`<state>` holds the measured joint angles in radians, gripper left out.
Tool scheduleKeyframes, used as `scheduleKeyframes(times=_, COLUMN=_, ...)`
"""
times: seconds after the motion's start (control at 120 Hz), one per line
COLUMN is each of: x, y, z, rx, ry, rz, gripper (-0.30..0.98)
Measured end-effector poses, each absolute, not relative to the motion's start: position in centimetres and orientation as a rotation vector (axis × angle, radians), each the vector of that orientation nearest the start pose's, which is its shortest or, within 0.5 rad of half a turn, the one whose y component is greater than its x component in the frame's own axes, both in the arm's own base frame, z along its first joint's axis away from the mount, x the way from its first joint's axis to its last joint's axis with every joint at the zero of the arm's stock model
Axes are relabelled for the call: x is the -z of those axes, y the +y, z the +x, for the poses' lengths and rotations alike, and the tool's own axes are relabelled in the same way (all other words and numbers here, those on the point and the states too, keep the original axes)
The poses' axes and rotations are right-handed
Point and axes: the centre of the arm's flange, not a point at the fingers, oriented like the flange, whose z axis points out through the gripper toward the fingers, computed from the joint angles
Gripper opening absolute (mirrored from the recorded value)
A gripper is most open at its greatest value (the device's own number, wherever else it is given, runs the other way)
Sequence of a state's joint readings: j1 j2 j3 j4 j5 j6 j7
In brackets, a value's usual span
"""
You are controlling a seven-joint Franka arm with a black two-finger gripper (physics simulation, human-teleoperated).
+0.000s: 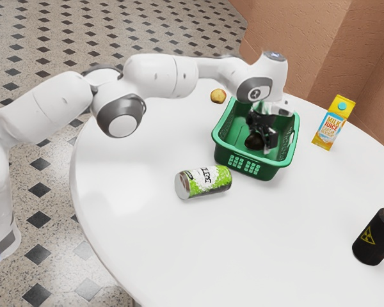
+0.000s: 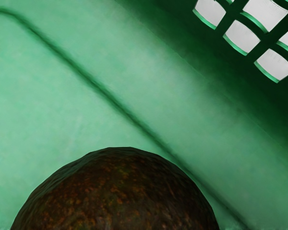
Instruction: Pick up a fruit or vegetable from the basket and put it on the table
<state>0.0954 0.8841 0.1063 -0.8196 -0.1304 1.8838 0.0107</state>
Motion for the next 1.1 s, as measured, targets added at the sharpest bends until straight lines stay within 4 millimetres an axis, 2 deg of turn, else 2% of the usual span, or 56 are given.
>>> scheduleKeyframes(times=0.117, x=-41.1, y=11.2, z=78.6, rx=0.288, ry=-0.275, rz=-3.146, gripper=0.68)
scheduleKeyframes(times=0.267, x=-41.2, y=11.8, z=78.6, rx=0.299, ry=-0.283, rz=-3.13, gripper=0.4)
scheduleKeyframes(times=0.45, x=-41.7, y=11.8, z=78.6, rx=0.316, ry=-0.28, rz=-3.122, gripper=0.35)
scheduleKeyframes(times=0.533, x=-43.5, y=11.7, z=78.3, rx=0.346, ry=-0.281, rz=-3.123, gripper=0.33)
scheduleKeyframes(times=0.675, x=-51.2, y=11.5, z=76.5, rx=0.45, ry=-0.285, rz=-3.116, gripper=0.3)
scheduleKeyframes(times=0.792, x=-55.6, y=11.3, z=74.8, rx=0.476, ry=-0.293, rz=-3.116, gripper=0.28)
scheduleKeyframes(times=0.833, x=-56.6, y=10.9, z=74.4, rx=0.473, ry=-0.291, rz=-3.118, gripper=0.29)
scheduleKeyframes(times=0.883, x=-56.8, y=9.3, z=74.4, rx=0.458, ry=-0.262, rz=-3.129, gripper=0.3)
scheduleKeyframes(times=0.975, x=-56.5, y=3.1, z=74.9, rx=0.438, ry=-0.144, rz=-3.154, gripper=0.33)
scheduleKeyframes(times=1.1, x=-55.9, y=-3.1, z=75.2, rx=0.427, ry=-0.031, rz=-3.173, gripper=0.34)
